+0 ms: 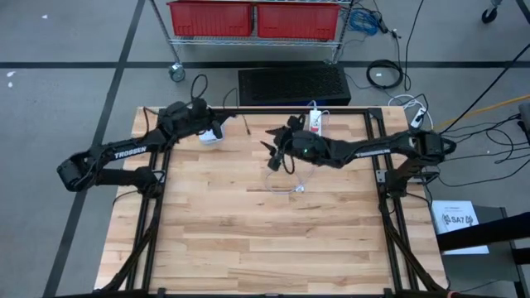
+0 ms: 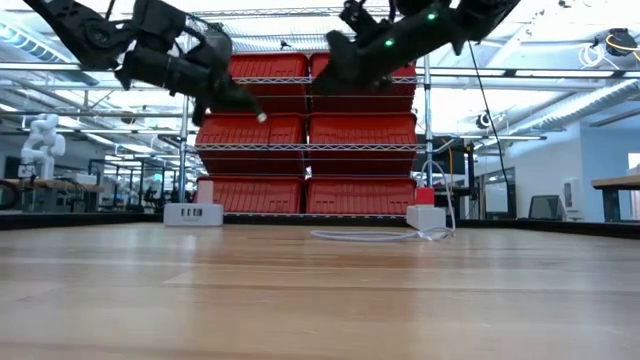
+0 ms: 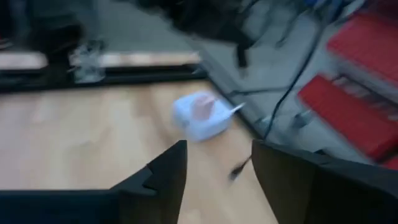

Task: Insert USB
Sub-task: Insert the black charger cable into the orange charger adapter

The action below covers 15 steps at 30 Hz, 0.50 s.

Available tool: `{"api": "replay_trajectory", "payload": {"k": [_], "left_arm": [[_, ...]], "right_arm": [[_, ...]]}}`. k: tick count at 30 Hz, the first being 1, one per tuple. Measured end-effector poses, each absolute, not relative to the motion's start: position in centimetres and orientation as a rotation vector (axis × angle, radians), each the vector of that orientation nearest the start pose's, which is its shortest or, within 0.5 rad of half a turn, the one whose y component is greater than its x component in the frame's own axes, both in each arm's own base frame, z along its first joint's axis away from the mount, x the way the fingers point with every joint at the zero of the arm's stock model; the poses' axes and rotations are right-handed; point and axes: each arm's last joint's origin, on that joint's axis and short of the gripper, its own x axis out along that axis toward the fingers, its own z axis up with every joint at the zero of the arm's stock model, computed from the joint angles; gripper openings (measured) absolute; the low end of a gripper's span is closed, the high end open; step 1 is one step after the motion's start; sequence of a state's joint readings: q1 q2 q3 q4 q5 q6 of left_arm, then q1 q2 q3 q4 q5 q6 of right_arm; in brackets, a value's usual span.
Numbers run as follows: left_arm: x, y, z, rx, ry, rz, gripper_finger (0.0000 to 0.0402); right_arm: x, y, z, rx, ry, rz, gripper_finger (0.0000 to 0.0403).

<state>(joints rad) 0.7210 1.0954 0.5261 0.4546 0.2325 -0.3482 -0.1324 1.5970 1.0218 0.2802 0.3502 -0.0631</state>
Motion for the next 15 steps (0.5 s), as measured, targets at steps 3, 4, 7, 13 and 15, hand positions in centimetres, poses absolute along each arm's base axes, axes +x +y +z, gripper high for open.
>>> {"api": "replay_trajectory", "payload": {"k": [3, 4, 7, 13, 15], "left_arm": [[18.7, 14.0, 25.1, -0.408, -0.069, 0.489, 0.0015], [18.9, 13.7, 25.1, -0.414, -0.086, 0.495, 0.0015], [19.4, 12.9, 25.4, -0.424, -0.134, 0.522, 0.0015], [20.2, 11.6, 26.0, -0.435, -0.207, 0.525, 0.0015], [20.4, 11.2, 26.3, -0.431, -0.23, 0.507, 0.0015]], "right_arm": [[36.4, -4.8, 25.3, -0.189, 0.229, -0.581, 0.018], [36.8, -4.5, 25.1, -0.23, 0.207, -0.609, 0.018], [37.7, -3.8, 24.8, -0.327, 0.14, -0.664, 0.0176], [40.5, -3.1, 24.4, -0.542, 0.154, -0.71, 0.0169], [41.7, -3.1, 24.2, -0.593, 0.173, -0.711, 0.0169]]}}
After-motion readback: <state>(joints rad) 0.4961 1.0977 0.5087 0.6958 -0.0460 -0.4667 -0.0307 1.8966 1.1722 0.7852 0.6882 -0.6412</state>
